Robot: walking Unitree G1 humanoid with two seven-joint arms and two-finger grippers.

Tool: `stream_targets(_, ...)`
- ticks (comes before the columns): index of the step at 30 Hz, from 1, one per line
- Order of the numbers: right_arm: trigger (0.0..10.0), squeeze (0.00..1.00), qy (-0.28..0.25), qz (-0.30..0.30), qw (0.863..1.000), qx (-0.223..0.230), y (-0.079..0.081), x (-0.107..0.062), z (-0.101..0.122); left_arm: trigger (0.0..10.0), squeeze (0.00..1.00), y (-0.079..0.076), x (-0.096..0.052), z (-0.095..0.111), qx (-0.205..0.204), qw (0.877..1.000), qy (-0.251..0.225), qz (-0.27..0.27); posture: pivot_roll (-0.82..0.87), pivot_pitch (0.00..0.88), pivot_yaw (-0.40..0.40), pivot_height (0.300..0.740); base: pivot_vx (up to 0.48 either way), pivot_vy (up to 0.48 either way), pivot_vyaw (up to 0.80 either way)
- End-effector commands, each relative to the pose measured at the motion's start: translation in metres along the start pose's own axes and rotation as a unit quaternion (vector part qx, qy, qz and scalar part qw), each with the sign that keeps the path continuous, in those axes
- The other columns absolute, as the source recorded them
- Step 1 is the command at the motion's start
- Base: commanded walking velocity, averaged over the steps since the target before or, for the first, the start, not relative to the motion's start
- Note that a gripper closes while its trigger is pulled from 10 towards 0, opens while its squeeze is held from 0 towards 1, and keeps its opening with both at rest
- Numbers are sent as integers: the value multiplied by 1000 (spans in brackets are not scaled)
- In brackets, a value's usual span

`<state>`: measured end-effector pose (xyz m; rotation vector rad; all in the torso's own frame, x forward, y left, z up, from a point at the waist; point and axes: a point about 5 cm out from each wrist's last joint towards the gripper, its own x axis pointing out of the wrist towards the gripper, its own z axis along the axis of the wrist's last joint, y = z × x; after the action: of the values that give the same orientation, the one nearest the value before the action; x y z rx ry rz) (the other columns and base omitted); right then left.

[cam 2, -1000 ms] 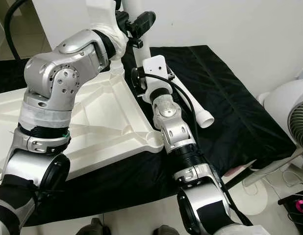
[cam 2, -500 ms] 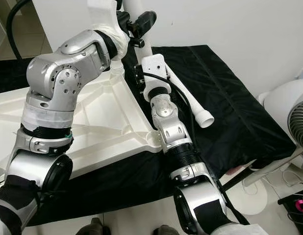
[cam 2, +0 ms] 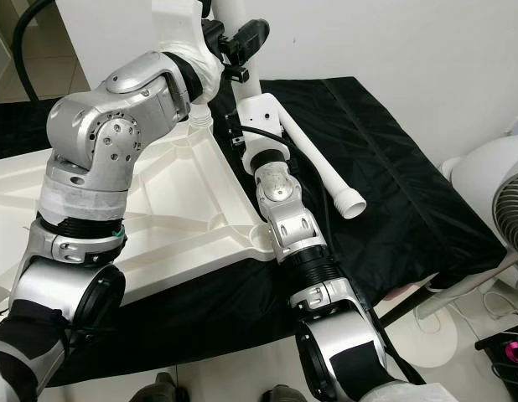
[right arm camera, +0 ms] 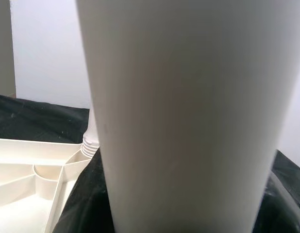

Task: Building children table

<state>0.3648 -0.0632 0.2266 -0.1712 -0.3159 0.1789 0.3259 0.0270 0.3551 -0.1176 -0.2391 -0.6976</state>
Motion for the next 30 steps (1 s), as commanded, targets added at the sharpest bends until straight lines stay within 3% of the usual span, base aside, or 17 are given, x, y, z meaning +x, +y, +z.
stream_targets(1, 10000, 0, 14, -13, 1000, 8, -3, 0, -6, 10000, 0, -15, 0, 14, 25, 998, -49, -40, -45, 0, 23, 740, 0, 0, 0)
stream_targets(3, 10000, 0, 14, -13, 1000, 8, -3, 0, -6, 10000, 0, -15, 0, 14, 25, 998, -49, -40, -45, 0, 23, 740, 0, 0, 0)
stream_targets(4, 10000, 0, 16, -14, 1000, 10, -3, 0, -6, 10000, 90, -17, -1, 11, 28, 997, -52, -49, -46, 0, 23, 740, 0, 0, 0)
stream_targets(5, 10000, 0, 16, -14, 1000, 10, -3, 0, -6, 10000, 90, -17, -1, 11, 28, 997, -52, -49, -46, 0, 23, 740, 0, 0, 0)
stream_targets(6, 10000, 0, 18, -16, 1000, 20, -3, 0, -7, 10000, 1000, -23, -4, 11, 29, 995, -60, -70, -46, 2, 24, 740, 0, 0, 0)
stream_targets(8, 10000, 0, 22, -16, 999, 31, -2, 0, -7, 10000, 1000, -27, -7, 12, 32, 993, -68, -88, -46, 2, 24, 740, 0, 0, 0)
stream_targets(9, 10000, 0, 27, -20, 998, 50, -2, -1, -8, 10000, 161, -31, -9, 14, 28, 992, -77, -99, -48, 5, 25, 740, 0, 0, 0)
stream_targets(10, 10000, 0, 33, -24, 997, 71, -4, 0, -9, 10000, 0, -36, -12, 17, 28, 989, -90, -118, -48, 0, 25, 740, 0, 0, 0)
stream_targets(16, 10000, 0, 45, -37, 993, 103, -9, 0, -12, 10000, 0, -46, -22, 21, 29, 978, -115, -171, -51, 4, 35, 740, 0, 0, 0)
stream_targets(20, 10000, 0, 48, -57, 989, 127, -17, 0, -13, 10000, 0, -44, -25, 20, 13, 978, -112, -176, -51, 2, 47, 740, 0, 0, 0)
stream_targets(21, 10000, 0, 51, -66, 988, 132, -20, -1, -16, 10000, 0, -39, -25, 17, 8, 980, -110, -166, -50, 5, 45, 740, 0, 0, 0)
stream_targets(22, 10000, 0, 58, -81, 986, 133, -26, -3, -20, 10000, 0, -28, -24, 13, 13, 987, -105, -123, -41, 0, 42, 740, 0, 0, 0)
stream_targets(24, 10000, 0, 59, -83, 986, 132, -27, -3, -20, 10000, 0, -26, -23, 13, 15, 988, -105, -112, -41, 0, 42, 740, 0, 0, 0)
stream_targets(26, 10000, 0, 51, -86, 985, 139, -34, -3, -16, 10000, 0, -12, -24, 12, -6, 991, -108, -74, -31, 9, 28, 740, 0, 0, 0)
stream_targets(30, 10000, 0, 43, -82, 987, 135, -40, -4, -18, 10000, 0, 2, -30, 1, -6, 994, -100, -37, -25, 0, 12, 740, 0, 0, 0)
